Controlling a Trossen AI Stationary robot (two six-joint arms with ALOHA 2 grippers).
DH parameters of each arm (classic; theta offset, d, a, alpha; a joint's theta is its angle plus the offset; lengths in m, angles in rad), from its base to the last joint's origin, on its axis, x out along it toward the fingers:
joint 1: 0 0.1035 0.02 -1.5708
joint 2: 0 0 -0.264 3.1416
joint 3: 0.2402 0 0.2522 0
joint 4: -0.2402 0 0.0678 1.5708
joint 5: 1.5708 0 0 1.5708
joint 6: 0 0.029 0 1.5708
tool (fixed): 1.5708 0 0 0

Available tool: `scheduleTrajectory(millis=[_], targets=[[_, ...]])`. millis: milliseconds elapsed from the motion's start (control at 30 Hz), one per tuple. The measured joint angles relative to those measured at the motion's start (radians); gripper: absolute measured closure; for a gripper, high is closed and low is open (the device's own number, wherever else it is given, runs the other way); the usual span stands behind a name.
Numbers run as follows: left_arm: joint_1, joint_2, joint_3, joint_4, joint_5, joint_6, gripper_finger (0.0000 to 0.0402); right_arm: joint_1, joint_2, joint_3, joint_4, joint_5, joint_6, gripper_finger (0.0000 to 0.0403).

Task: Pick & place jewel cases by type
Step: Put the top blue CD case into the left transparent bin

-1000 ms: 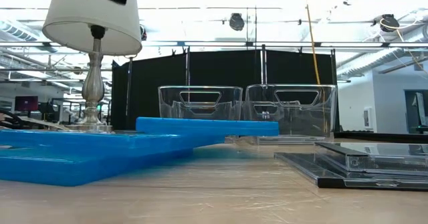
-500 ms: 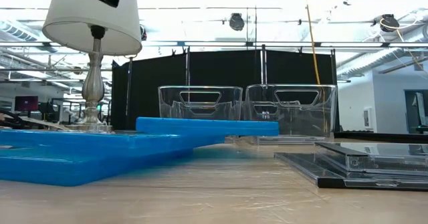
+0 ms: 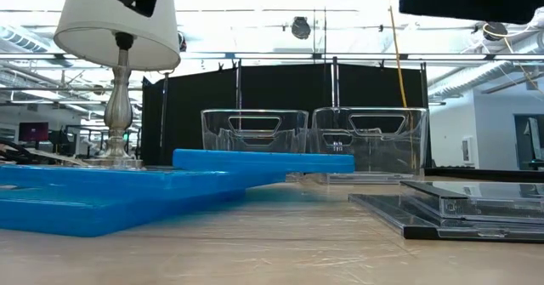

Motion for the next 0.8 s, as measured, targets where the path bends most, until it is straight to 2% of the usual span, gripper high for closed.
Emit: scheduleTrajectory(millis=[167, 333, 467, 600, 700, 800], targets=[[-0.003, 0.002, 0.000, 0.005, 0.000, -0.038, 0.0386, -0.003, 0.169, 0.277, -0.337, 0.054, 0.092, 0.0373], [-0.019, 0.002, 0.000, -0.025, 0.001, -0.067, 0.0395, -0.010, 0.348, 0.467, -0.510, 0.121, 0.073, 0.0290], [-0.048, 0.002, 0.000, -0.051, 0.001, -0.067, 0.0377, -0.016, 0.430, 0.518, -0.513, 0.220, 0.033, 0.0210], [-0.071, 0.001, 0.000, -0.065, 0.001, -0.067, 0.0373, -0.034, 0.464, 0.536, -0.505, 0.260, 0.092, 0.0145], [-0.079, 0.002, 0.000, -0.076, 0.001, -0.067, 0.0378, -0.046, 0.466, 0.539, -0.500, 0.252, 0.153, 0.0123], [-0.083, 0.002, 0.000, -0.079, 0.002, -0.067, 0.0389, -0.051, 0.469, 0.539, -0.509, 0.219, 0.190, 0.0120]])
